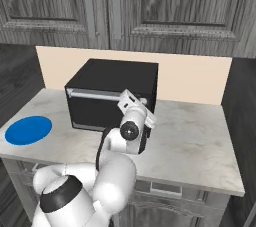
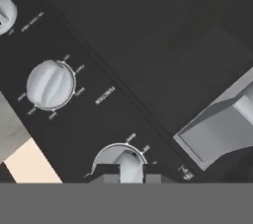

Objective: Pull the toaster oven rack outwards. Pick up the baguette from the plate and place it on the toaster oven rack. Close the toaster oven door fully and set the temperature to the lowest setting.

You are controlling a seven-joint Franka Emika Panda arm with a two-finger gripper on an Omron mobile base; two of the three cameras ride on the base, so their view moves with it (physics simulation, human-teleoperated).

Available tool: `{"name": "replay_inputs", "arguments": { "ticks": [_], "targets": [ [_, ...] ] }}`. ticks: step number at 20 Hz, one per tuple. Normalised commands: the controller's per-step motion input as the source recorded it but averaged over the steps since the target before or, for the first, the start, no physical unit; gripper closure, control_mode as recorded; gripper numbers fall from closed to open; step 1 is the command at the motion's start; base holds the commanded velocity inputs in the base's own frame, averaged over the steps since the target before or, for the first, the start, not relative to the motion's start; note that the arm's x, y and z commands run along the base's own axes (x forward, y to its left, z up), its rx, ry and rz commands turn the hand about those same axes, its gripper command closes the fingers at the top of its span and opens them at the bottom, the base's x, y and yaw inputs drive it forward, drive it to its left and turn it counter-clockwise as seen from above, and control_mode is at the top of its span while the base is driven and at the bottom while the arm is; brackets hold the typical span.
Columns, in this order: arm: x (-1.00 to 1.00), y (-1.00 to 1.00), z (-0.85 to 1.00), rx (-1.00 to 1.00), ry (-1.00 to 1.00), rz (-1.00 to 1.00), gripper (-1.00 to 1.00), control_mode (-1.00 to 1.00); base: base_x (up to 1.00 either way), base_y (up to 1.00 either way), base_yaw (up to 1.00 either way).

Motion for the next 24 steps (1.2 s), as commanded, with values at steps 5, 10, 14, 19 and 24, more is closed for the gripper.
{"name": "replay_inputs", "arguments": {
  "ticks": [5, 10, 14, 19, 24],
  "targets": [
    [0.11, 0.0, -0.05, -0.15, 0.0, 0.18, 1.0, -1.0, 0.0, 0.0, 0.0],
    [0.03, 0.0, 0.0, -0.19, 0.01, 0.14, 1.0, -1.0, 0.0, 0.0, 0.0],
    [0.0, 0.0, 0.0, -0.21, 0.05, 0.12, 1.0, -1.0, 0.0, 0.0, 0.0],
    [0.01, 0.0, 0.0, -0.25, 0.11, 0.1, 1.0, -1.0, 0.0, 0.0, 0.0],
    [0.02, 0.0, 0.0, -0.26, 0.08, 0.07, 1.0, -1.0, 0.0, 0.0, 0.0]
  ]
}}
